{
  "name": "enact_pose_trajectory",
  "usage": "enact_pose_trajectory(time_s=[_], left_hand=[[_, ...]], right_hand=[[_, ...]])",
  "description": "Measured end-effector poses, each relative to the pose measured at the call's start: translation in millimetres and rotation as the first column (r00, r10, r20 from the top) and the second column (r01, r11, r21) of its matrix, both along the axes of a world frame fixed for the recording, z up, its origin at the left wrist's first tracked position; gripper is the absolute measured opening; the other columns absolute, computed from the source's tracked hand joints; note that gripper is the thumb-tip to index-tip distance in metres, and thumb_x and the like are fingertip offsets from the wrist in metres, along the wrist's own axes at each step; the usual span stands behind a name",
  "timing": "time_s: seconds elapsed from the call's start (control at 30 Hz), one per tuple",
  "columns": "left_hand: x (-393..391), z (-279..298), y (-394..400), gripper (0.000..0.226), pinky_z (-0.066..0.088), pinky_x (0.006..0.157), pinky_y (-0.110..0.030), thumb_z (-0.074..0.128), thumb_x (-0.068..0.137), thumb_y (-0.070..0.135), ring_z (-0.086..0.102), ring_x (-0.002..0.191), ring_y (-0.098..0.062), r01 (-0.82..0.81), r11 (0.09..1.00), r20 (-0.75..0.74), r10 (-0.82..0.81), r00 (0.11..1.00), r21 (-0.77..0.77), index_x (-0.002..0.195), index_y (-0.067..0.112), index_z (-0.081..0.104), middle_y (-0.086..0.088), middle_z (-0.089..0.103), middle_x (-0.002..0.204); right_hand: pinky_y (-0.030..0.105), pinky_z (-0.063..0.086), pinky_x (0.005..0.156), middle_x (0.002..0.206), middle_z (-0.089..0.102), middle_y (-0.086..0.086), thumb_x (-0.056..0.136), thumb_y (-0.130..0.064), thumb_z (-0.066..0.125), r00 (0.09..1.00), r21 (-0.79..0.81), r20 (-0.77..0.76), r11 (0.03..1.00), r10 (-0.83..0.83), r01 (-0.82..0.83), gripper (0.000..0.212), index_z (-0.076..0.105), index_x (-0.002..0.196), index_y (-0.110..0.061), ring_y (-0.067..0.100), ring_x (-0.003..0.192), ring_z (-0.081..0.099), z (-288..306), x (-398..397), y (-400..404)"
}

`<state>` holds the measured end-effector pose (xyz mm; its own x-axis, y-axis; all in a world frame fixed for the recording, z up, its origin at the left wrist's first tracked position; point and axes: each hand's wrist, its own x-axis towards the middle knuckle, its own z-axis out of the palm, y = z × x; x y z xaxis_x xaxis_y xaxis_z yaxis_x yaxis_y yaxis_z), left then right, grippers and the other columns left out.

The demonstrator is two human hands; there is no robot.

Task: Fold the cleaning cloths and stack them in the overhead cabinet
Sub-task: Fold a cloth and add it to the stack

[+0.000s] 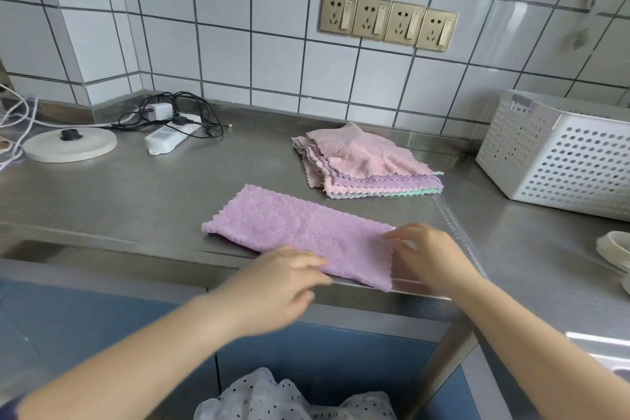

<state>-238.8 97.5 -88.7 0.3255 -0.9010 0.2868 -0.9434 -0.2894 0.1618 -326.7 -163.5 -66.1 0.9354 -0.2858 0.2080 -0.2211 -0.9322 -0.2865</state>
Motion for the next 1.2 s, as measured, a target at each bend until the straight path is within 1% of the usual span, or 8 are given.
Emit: enact_pose_trajectory(time_s=[0.07,0.27,0.6,0.7,0.8,0.97,1.07,1.2], left_hand=[[-15.9,-6.9,-23.4,0.042,0.006,0.116,-0.033,0.037,0.091,0.035,0.03,0.139,-0.014,0.051,0.997,-0.007,-0.051,0.999,0.063,0.13,0.032,0.052,0.004,0.037,0.149],[-40.3,-21.7,-55.3,0.037,0.047,0.096,-0.036,0.052,0.075,0.043,0.057,0.115,-0.017,0.037,0.999,0.193,-0.042,0.98,0.032,0.109,0.033,0.064,0.002,0.058,0.128],[-41.6,-28.1,-64.0,0.041,0.048,0.083,-0.029,0.047,0.08,0.031,0.059,0.105,-0.015,0.059,0.984,0.249,-0.016,0.968,-0.166,0.119,0.024,0.058,0.006,0.059,0.124],[-37.4,-24.0,-66.6,0.044,0.05,0.084,-0.025,0.048,0.083,0.029,0.058,0.105,-0.011,0.001,0.956,0.129,0.039,0.991,-0.293,0.126,0.02,0.052,0.006,0.058,0.123],[-37.1,-12.0,-66.8,0.038,0.037,0.091,-0.007,0.053,0.086,0.021,0.053,0.104,-0.004,-0.134,0.863,-0.228,0.022,0.974,-0.487,0.123,0.018,0.06,0.008,0.06,0.12],[-36.1,7.3,-59.7,0.046,0.041,0.082,-0.003,0.058,0.088,0.002,0.059,0.097,0.009,-0.445,0.717,-0.73,-0.129,0.671,-0.536,0.109,0.044,0.058,0.025,0.061,0.109],[-32.8,12.9,-46.9,0.043,0.042,0.082,-0.004,0.053,0.091,0.003,0.058,0.101,0.012,-0.507,0.691,-0.807,-0.192,0.558,-0.515,0.116,0.037,0.059,0.025,0.064,0.109],[-19.7,8.3,-18.0,0.051,0.042,0.081,-0.007,0.047,0.092,0.002,0.06,0.093,0.004,-0.476,0.69,-0.735,-0.12,0.667,-0.545,0.122,0.044,0.047,0.014,0.06,0.12]], right_hand=[[0.028,0.043,0.093,0.125,0.063,-0.006,0.094,-0.018,0.05,0.994,0.027,-0.05,0.994,-0.102,0.103,0.03,0.064,0.118,-0.027,0.021,0.114,0.058,-0.9,6.5,-22.2],[0.018,0.036,0.089,0.125,0.062,-0.01,0.094,-0.016,0.049,0.996,0.168,-0.068,0.983,-0.063,0.073,0.033,0.061,0.123,-0.026,0.014,0.117,0.055,-2.3,24.5,-29.2],[0.016,0.035,0.085,0.121,0.062,-0.003,0.086,0.005,0.042,0.997,0.136,-0.077,0.991,0.015,-0.005,0.048,0.067,0.114,-0.026,0.016,0.11,0.055,-0.3,25.9,-26.9],[0.012,0.031,0.081,0.122,0.058,-0.001,0.083,0.005,0.043,0.993,0.118,-0.097,0.992,0.066,-0.055,0.051,0.064,0.117,-0.026,0.016,0.11,0.055,-1.7,20.0,-29.6],[0.007,0.025,0.083,0.121,0.054,-0.001,0.083,0.002,0.051,0.99,0.116,-0.082,0.988,0.111,-0.101,0.045,0.063,0.118,-0.024,0.014,0.113,0.051,-3.8,14.7,-32.0],[0.016,0.03,0.095,0.119,0.057,-0.007,0.081,-0.011,0.07,0.994,0.397,0.084,0.913,0.066,-0.094,0.022,0.064,0.092,-0.029,0.005,0.108,0.052,-1.9,15.5,-33.9],[0.018,0.043,0.094,0.113,0.064,-0.008,0.083,-0.009,0.067,0.971,0.698,0.24,0.695,-0.004,-0.169,0.005,0.065,0.088,-0.01,0.004,0.106,0.058,4.6,22.9,-27.1],[0.01,0.044,0.074,0.08,0.065,-0.004,0.088,-0.008,0.059,0.936,0.779,0.351,0.561,-0.018,-0.281,0.007,0.059,0.081,-0.009,0.003,0.077,0.059,19.1,54.9,-4.3]])
